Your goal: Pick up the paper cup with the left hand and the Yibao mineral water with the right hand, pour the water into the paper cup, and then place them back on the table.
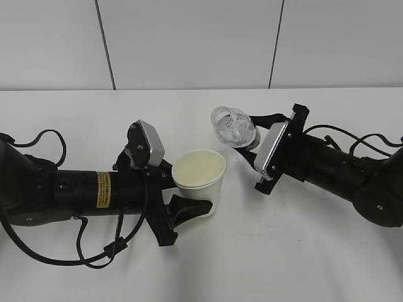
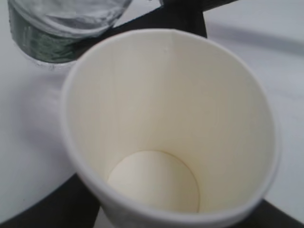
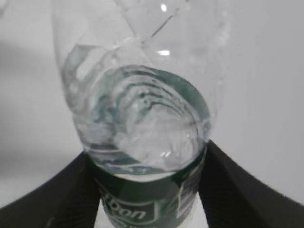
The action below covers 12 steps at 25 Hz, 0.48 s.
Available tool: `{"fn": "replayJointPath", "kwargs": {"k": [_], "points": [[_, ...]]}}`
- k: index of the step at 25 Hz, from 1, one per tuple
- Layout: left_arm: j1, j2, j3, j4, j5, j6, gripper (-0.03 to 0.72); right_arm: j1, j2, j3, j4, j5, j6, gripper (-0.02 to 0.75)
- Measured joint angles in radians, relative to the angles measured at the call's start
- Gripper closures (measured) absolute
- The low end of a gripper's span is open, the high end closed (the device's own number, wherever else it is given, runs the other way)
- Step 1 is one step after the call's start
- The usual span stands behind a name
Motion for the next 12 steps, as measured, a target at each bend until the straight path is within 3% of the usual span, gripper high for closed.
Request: {"fn": "replayJointPath", "kwargs": {"k": [12], "points": [[0.000,0.000,0.000,0.011,0.004,-0.001,0.244,0.000,0.002,-0.048,0.002,0.002,-0.104,0.313]]}}
